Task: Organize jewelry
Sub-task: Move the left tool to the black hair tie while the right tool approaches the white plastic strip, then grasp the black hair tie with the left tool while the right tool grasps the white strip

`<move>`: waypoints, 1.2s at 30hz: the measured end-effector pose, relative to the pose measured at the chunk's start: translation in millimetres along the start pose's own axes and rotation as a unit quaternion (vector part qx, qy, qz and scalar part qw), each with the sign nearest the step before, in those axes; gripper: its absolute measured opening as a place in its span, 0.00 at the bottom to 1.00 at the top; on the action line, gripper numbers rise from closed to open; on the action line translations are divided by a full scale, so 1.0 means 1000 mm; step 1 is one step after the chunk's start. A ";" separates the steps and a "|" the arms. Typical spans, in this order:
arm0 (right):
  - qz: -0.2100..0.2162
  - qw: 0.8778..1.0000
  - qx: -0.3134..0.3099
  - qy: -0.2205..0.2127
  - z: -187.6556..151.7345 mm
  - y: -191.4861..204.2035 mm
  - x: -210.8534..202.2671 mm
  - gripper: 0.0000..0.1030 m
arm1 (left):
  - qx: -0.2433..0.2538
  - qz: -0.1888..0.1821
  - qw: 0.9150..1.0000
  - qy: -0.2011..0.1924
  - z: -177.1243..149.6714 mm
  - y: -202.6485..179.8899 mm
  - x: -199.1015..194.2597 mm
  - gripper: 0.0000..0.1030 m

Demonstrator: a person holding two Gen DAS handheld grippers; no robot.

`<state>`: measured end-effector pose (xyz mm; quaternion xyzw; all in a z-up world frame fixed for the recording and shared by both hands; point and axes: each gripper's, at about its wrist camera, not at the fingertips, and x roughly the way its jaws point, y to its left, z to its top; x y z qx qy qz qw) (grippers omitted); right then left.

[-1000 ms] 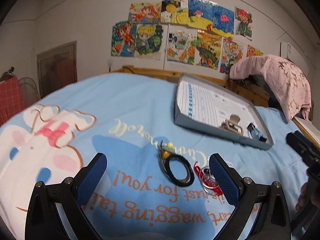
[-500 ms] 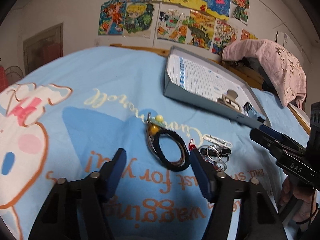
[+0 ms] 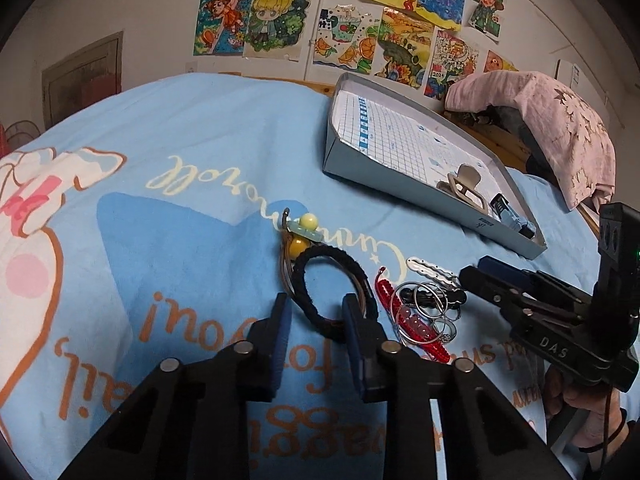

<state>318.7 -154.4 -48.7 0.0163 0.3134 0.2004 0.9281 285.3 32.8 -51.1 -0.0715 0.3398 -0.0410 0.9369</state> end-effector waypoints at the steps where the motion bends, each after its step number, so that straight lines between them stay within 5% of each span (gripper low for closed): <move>1: 0.001 1.000 -0.004 0.002 0.000 0.002 0.002 0.36 | 0.000 0.000 1.000 0.000 -0.001 0.001 0.001 0.20; 14: 0.018 0.999 -0.019 0.019 -0.006 0.009 0.011 0.35 | -0.015 -0.016 1.000 0.014 -0.005 0.006 0.010 0.08; 24: 0.023 0.999 -0.029 0.038 -0.008 0.014 0.016 0.15 | -0.014 -0.034 0.999 0.008 -0.004 0.006 0.008 0.05; 36: 0.031 0.999 -0.011 -0.035 0.001 0.006 -0.022 0.15 | 0.008 -0.074 0.997 -0.030 0.003 -0.012 -0.026 0.05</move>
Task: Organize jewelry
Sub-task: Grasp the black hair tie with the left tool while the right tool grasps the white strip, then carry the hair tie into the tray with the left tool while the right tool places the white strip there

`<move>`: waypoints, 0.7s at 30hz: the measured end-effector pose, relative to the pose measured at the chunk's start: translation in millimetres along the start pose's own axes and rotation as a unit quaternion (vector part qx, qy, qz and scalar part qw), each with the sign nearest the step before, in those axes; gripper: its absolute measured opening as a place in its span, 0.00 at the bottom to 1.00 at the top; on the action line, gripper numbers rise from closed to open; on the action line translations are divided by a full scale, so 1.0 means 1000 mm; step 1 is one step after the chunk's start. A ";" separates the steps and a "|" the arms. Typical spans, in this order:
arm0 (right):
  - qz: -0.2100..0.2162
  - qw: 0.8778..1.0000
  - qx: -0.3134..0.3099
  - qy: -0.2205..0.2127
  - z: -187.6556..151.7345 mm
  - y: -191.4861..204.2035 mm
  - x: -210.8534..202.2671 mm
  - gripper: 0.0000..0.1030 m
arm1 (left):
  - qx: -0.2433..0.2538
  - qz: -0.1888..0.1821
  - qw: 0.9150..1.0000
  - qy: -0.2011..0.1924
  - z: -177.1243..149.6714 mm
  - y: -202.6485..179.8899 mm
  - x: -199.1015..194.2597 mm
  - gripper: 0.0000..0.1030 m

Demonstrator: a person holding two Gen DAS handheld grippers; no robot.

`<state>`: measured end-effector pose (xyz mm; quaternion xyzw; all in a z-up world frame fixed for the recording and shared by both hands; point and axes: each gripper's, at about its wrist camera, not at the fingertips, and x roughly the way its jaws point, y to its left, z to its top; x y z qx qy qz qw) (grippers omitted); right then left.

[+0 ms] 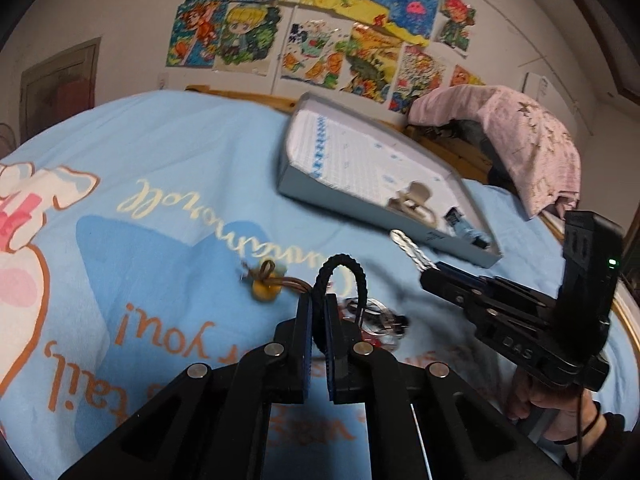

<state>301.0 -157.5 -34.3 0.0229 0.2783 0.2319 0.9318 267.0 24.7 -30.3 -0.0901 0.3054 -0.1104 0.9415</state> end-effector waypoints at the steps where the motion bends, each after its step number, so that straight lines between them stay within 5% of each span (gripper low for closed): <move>1: 0.000 1.000 0.002 -0.005 0.001 -0.001 -0.003 0.15 | 0.000 -0.004 1.000 -0.001 0.000 -0.001 -0.003 0.05; 13: -0.003 1.000 0.020 -0.024 0.008 -0.017 -0.016 0.15 | 0.029 -0.037 0.998 0.030 -0.011 -0.027 -0.005 0.05; 21: -0.016 0.999 0.034 -0.036 0.010 -0.027 -0.023 0.15 | 0.030 -0.060 0.998 0.001 -0.001 -0.030 -0.014 0.05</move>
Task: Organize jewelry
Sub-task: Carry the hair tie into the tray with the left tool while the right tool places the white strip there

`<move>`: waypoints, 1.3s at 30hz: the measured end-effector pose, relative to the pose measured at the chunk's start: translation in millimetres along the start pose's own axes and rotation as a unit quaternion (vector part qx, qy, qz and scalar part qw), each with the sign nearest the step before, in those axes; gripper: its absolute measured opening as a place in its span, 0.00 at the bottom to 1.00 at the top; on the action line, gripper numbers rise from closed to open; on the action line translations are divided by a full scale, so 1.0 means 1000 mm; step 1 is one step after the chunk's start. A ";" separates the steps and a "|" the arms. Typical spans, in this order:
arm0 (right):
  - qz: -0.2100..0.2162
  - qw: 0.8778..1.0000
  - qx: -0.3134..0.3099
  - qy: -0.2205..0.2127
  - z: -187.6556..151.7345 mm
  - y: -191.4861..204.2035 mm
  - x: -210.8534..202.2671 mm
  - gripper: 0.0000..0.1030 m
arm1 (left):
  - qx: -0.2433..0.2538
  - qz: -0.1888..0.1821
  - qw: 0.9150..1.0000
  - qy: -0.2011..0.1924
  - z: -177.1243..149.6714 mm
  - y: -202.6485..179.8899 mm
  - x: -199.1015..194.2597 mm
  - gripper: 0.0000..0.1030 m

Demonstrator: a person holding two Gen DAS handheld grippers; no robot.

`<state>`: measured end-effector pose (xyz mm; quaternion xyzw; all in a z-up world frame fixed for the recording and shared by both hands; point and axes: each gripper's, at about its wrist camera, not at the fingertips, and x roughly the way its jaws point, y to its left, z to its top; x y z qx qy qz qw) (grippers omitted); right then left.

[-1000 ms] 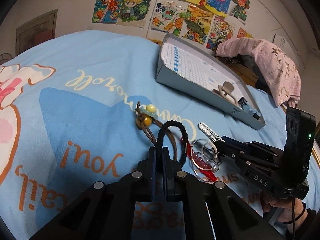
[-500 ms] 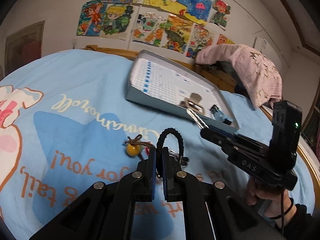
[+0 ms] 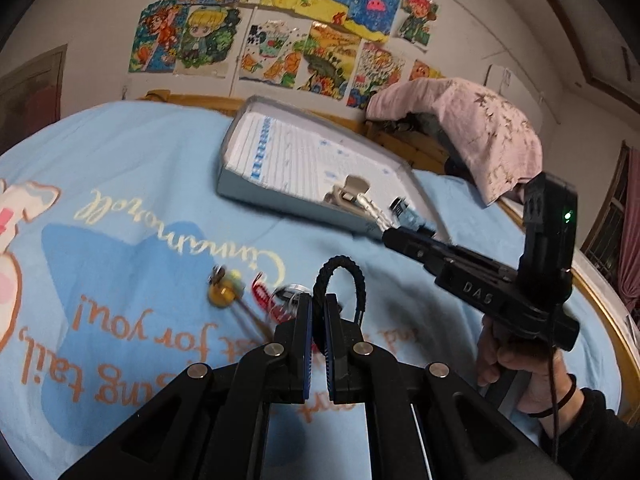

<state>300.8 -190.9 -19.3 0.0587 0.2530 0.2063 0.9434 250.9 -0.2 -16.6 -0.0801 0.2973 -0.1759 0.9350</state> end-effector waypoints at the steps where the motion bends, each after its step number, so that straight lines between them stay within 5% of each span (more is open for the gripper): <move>1: -0.003 1.000 0.002 -0.003 0.001 -0.002 -0.001 0.15 | 0.004 -0.002 1.000 -0.004 0.001 -0.002 -0.001 0.05; 8: -0.026 0.999 0.020 -0.025 0.009 -0.019 -0.010 0.15 | 0.023 0.002 1.000 -0.016 0.017 -0.007 0.008 0.05; 16: -0.080 0.994 0.062 -0.037 0.017 -0.051 -0.001 0.15 | -0.015 0.030 0.998 -0.056 0.073 0.000 0.058 0.05; 26: -0.102 0.991 0.086 -0.002 0.023 -0.077 0.036 0.15 | -0.030 0.063 0.998 0.001 0.096 0.003 0.127 0.05; 39: -0.111 0.989 0.090 0.026 0.017 -0.079 0.052 0.15 | -0.036 0.068 0.997 0.011 0.087 0.004 0.140 0.09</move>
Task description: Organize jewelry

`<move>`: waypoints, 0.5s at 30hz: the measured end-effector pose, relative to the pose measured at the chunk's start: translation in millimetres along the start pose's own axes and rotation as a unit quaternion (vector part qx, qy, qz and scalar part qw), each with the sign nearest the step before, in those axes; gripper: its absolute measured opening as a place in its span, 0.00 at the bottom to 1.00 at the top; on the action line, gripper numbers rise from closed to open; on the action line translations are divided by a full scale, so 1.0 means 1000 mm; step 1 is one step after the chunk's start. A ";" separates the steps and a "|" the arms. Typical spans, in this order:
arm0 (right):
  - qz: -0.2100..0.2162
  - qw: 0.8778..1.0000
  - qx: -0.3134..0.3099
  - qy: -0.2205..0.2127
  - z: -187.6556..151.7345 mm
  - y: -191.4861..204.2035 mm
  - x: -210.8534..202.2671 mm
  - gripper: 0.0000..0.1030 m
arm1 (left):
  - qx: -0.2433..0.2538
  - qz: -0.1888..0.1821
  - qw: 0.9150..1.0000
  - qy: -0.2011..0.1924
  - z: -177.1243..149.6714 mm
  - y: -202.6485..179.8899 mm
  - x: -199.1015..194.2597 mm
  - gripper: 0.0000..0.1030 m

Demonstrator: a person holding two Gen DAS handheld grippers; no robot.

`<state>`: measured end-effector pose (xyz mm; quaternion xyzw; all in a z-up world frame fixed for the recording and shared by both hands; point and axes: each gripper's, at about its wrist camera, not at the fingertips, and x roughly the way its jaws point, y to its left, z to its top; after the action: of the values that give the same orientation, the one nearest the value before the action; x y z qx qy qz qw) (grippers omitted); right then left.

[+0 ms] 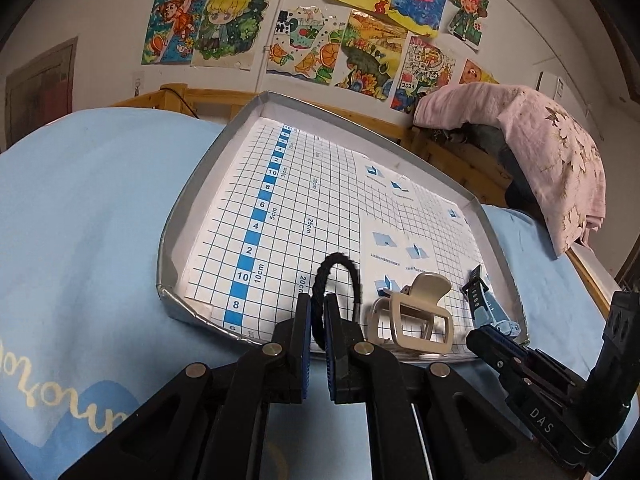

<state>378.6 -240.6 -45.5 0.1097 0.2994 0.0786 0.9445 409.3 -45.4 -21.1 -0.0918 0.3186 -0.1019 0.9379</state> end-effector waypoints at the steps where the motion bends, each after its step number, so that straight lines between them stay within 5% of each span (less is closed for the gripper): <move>1: -0.001 1.000 0.001 -0.001 0.000 0.000 0.000 0.16 | 0.001 -0.002 1.000 -0.001 0.000 -0.001 -0.001 0.11; 4: -0.002 1.000 0.004 -0.009 0.001 -0.001 -0.004 0.20 | -0.003 -0.002 1.000 -0.014 0.001 -0.002 -0.009 0.36; 6: -0.004 1.000 0.003 -0.021 0.002 -0.001 -0.013 0.24 | -0.014 -0.003 0.999 -0.031 0.002 -0.001 -0.020 0.66; 10: -0.016 0.998 -0.003 -0.062 0.006 0.002 -0.043 0.39 | -0.031 -0.005 0.997 -0.064 0.003 0.002 -0.050 0.73; 15: -0.011 0.992 -0.008 -0.121 0.008 0.004 -0.090 0.62 | -0.037 0.008 0.993 -0.112 -0.002 0.003 -0.099 0.99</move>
<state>310.2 -256.9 11.5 0.1072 0.1830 0.0566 0.9756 331.6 -18.0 33.5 -0.1351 0.2159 -0.0719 0.9643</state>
